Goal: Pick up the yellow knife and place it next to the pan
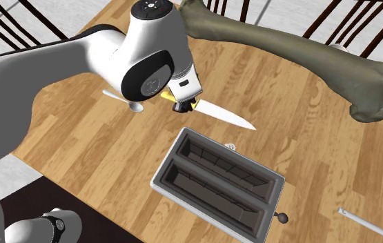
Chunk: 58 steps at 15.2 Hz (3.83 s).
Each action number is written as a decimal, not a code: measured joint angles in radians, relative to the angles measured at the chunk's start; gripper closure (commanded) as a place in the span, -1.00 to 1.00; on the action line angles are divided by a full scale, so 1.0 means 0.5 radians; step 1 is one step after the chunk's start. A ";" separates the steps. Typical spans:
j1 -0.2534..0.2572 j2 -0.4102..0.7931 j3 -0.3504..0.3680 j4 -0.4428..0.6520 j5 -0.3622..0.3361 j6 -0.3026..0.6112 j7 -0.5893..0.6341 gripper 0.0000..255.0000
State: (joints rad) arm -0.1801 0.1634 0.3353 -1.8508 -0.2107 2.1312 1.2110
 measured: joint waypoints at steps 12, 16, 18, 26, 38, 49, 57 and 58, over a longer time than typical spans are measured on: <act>-0.331 -0.156 -0.208 -0.177 0.169 0.127 -0.616 1.00; -0.437 -0.121 -0.286 -0.137 0.208 0.133 -0.819 1.00; -0.486 -0.114 -0.321 -0.135 0.227 0.146 -0.913 1.00; -0.690 0.067 -0.454 0.087 0.298 0.125 -1.294 1.00; -1.001 0.488 -0.598 0.697 0.408 -0.076 -1.789 1.00; -1.216 0.981 -0.646 1.405 0.475 -0.298 -2.074 1.00; -1.218 1.004 -0.645 1.220 0.478 -0.090 -2.083 1.00; -1.218 1.002 -0.645 1.190 0.479 -0.062 -2.084 1.00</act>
State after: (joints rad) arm -0.7894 0.6644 0.0129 -1.2557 0.0287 2.1000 0.1689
